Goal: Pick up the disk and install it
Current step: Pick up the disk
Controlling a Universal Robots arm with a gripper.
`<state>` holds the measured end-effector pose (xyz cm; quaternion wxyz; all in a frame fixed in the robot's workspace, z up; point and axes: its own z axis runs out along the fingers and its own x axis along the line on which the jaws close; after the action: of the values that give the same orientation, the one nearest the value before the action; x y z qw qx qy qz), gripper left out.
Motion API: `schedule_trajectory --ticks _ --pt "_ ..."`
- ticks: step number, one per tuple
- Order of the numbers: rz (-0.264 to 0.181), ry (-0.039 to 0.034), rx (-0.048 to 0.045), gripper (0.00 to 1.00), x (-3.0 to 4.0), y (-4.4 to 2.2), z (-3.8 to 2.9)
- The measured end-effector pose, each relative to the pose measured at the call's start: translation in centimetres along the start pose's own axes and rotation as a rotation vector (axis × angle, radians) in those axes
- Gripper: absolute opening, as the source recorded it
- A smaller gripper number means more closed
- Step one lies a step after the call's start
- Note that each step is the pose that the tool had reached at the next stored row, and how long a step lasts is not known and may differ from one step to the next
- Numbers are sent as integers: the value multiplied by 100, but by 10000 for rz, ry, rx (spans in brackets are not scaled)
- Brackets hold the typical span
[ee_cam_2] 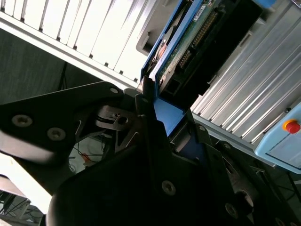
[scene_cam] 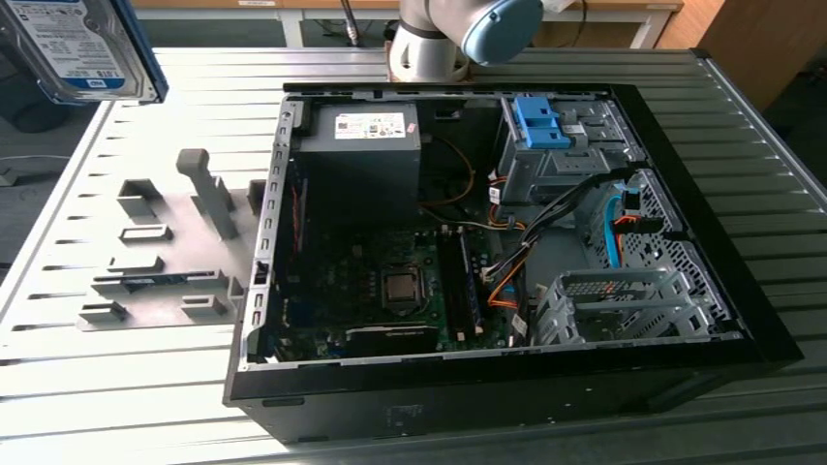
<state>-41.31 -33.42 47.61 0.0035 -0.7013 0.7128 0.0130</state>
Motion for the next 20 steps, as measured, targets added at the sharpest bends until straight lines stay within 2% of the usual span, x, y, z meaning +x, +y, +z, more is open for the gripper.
schedule_trajectory --ticks 12,20 --pt "0 0 -1 37 -4 2 -164" --pt "0 0 0 37 -4 0 -167"
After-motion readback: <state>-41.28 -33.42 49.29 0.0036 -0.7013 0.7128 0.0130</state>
